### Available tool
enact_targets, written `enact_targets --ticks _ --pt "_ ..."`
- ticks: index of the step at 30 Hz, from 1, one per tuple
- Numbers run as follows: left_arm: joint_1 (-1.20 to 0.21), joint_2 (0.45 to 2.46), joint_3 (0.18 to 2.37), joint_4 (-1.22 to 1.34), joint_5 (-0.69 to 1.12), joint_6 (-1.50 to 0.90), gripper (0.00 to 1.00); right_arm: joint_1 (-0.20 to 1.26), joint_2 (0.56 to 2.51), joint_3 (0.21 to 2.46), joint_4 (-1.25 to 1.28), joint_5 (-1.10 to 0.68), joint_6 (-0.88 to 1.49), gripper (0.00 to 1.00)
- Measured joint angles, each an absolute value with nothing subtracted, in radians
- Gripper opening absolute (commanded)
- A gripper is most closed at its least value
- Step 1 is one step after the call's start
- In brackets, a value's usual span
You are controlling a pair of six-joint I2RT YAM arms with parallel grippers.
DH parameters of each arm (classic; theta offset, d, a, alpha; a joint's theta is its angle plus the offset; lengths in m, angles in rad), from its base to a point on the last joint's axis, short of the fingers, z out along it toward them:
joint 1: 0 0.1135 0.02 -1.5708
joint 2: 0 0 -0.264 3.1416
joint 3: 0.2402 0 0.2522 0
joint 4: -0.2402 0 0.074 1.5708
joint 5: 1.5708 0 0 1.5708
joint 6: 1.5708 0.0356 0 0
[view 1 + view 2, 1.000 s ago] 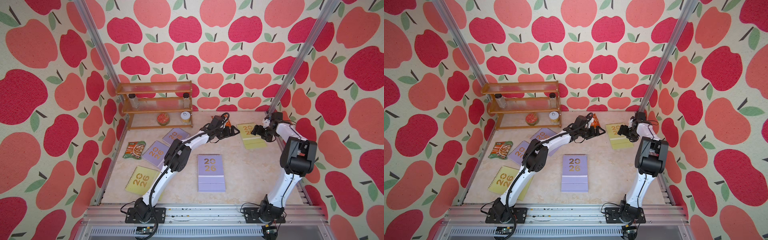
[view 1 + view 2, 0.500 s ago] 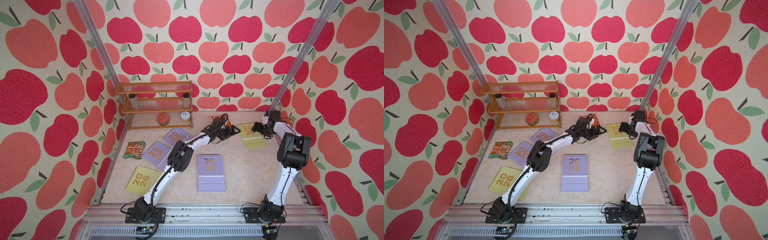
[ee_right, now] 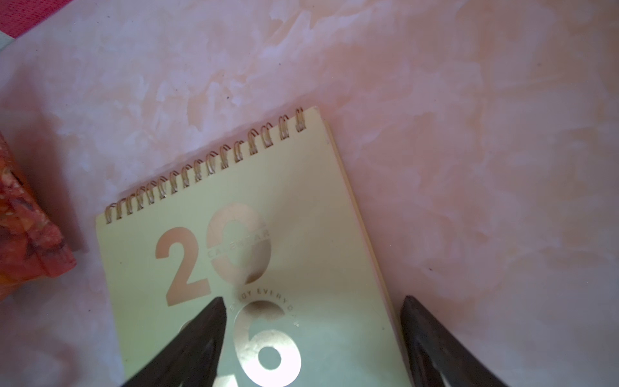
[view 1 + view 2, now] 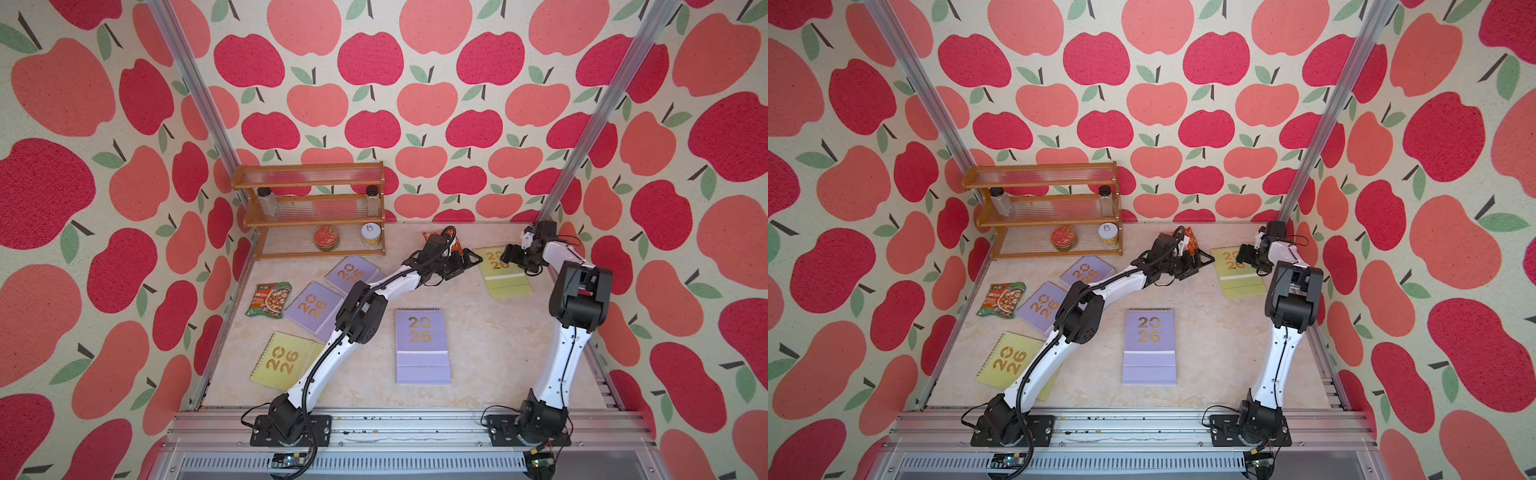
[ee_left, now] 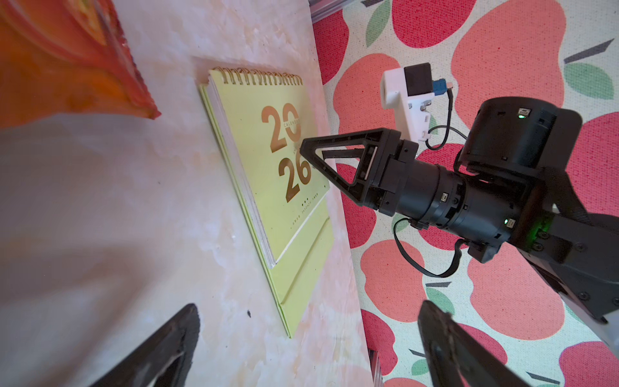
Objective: Stack the calendars
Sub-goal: Pick up the calendar at the center of the board.
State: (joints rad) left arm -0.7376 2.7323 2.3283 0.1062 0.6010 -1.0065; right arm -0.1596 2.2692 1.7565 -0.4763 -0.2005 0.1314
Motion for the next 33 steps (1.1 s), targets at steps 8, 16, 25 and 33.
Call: enact_targets --ticks 8,16,25,33 --pt "-0.738 2.75 2.328 0.109 0.611 -1.021 1.0 -0.139 2.225 1.687 -0.469 -0.228 0.136 0.83" --pt "-0.738 2.77 2.332 0.107 0.614 -1.026 1.0 -0.113 2.187 1.623 -0.458 -0.29 0.158 0.83" --pt "-0.735 2.804 2.395 0.086 0.617 -1.024 0.99 -0.131 2.165 1.564 -0.401 -0.407 0.209 0.82" --pt "-0.732 2.806 2.399 0.082 0.618 -1.025 1.0 -0.168 2.138 1.469 -0.289 -0.527 0.273 0.81"
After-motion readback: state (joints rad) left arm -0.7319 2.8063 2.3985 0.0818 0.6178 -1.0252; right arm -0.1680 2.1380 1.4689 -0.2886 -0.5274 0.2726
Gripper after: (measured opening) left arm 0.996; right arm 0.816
